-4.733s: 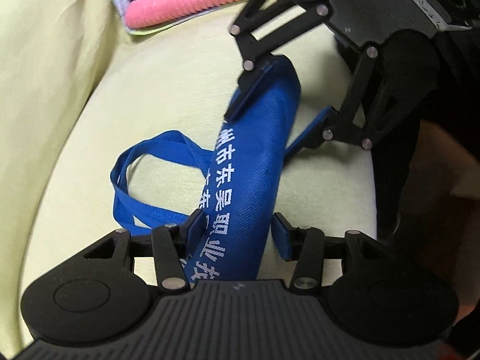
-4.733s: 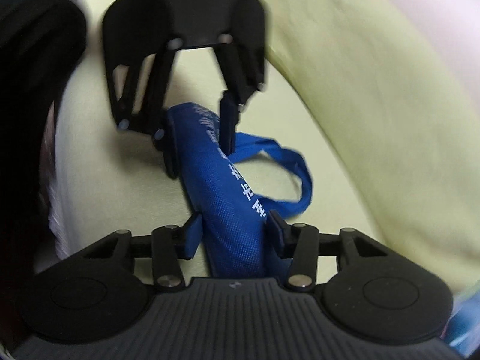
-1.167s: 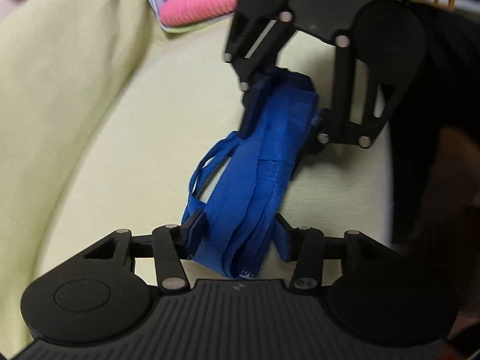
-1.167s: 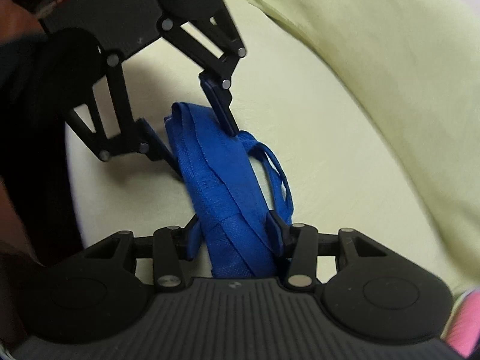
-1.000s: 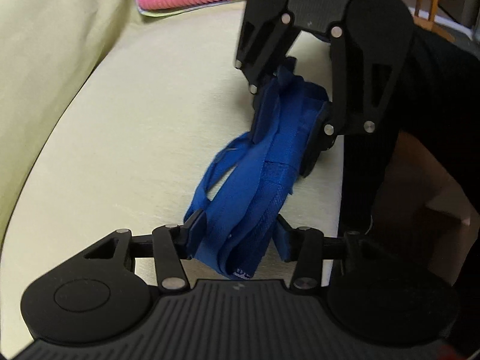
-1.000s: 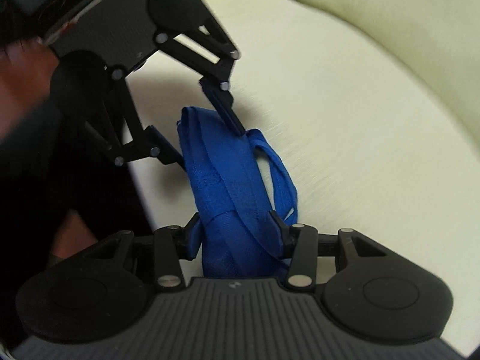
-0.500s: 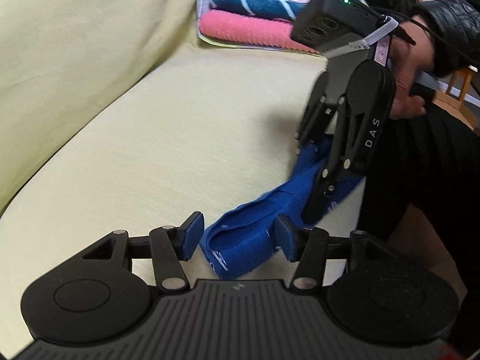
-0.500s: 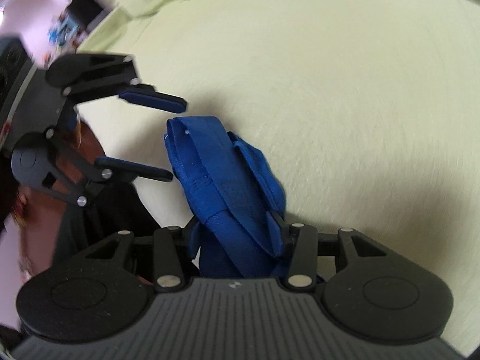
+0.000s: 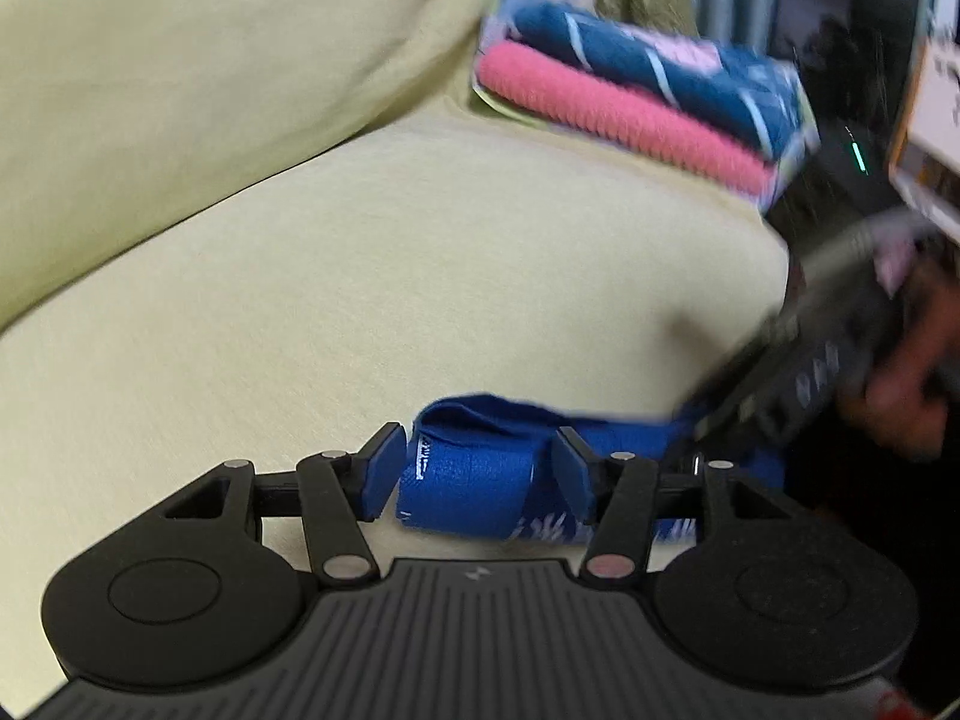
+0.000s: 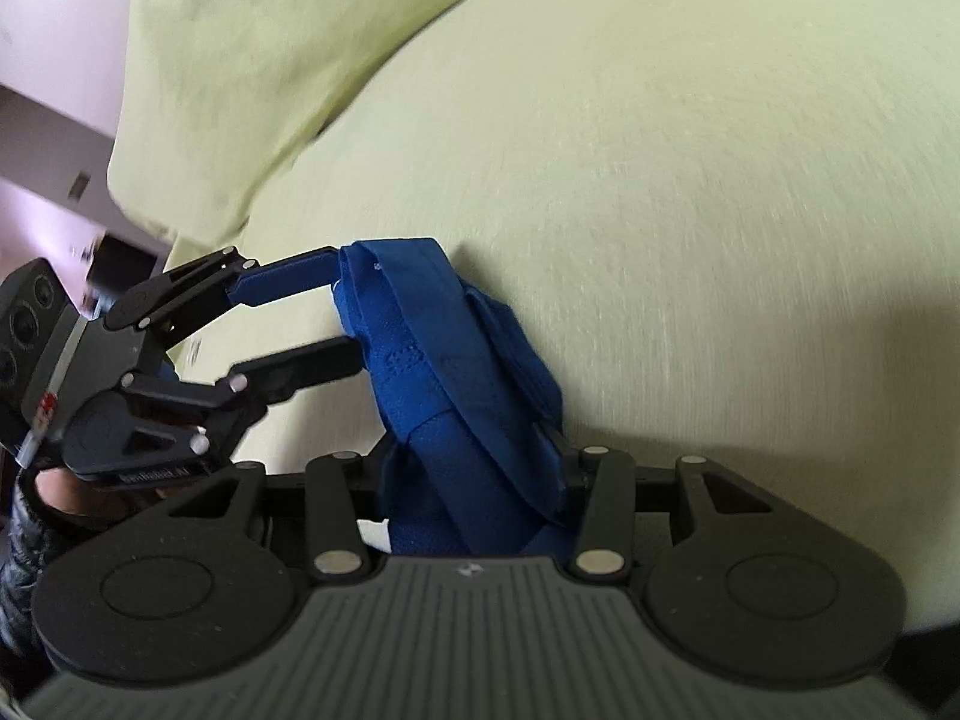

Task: Fold shopping bag
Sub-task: 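Grasp the rolled blue bag bundle with the right gripper and lift it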

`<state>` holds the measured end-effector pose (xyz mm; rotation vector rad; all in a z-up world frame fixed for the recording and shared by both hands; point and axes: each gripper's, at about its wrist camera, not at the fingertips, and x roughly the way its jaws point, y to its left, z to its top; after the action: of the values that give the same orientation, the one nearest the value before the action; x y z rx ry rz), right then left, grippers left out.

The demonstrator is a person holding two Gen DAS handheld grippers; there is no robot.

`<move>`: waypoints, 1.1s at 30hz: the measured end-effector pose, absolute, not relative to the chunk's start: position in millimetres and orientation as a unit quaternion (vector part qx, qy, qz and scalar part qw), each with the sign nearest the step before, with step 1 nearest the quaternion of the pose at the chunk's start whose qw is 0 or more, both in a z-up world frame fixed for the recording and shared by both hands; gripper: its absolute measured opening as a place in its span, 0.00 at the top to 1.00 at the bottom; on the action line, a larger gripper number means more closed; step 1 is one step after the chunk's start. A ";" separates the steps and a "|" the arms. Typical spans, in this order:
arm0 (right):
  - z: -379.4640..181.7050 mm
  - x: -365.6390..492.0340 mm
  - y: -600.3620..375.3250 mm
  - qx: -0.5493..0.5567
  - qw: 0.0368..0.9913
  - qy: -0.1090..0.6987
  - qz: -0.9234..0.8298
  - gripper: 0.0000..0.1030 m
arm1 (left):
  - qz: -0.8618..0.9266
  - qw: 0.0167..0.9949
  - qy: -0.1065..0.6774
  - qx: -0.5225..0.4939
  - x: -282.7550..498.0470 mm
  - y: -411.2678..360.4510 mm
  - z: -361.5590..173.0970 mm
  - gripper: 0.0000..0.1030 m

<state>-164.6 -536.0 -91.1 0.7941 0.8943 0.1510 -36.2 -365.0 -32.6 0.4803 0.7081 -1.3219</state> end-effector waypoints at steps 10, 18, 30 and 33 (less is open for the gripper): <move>-97.0 -154.0 -519.2 0.365 0.838 0.399 0.074 0.60 | -0.586 0.688 0.317 0.287 -51.2 -378.6 -40.8 0.44; -69.5 -146.6 -503.9 0.239 0.872 0.412 0.110 0.47 | -0.588 0.682 0.333 0.280 -43.6 -373.6 -48.1 0.44; -46.9 -141.6 -499.1 0.138 0.897 0.400 0.131 0.06 | -0.600 0.674 0.332 0.277 -37.2 -370.4 -47.8 0.44; -51.2 -129.6 -494.0 0.108 0.895 0.405 0.150 0.08 | -0.604 0.669 0.332 0.280 -35.3 -372.5 -47.1 0.44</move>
<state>-129.6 -494.0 -51.2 0.2236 0.8400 0.3111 -35.3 -372.5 -47.1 0.6304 0.7481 -1.3612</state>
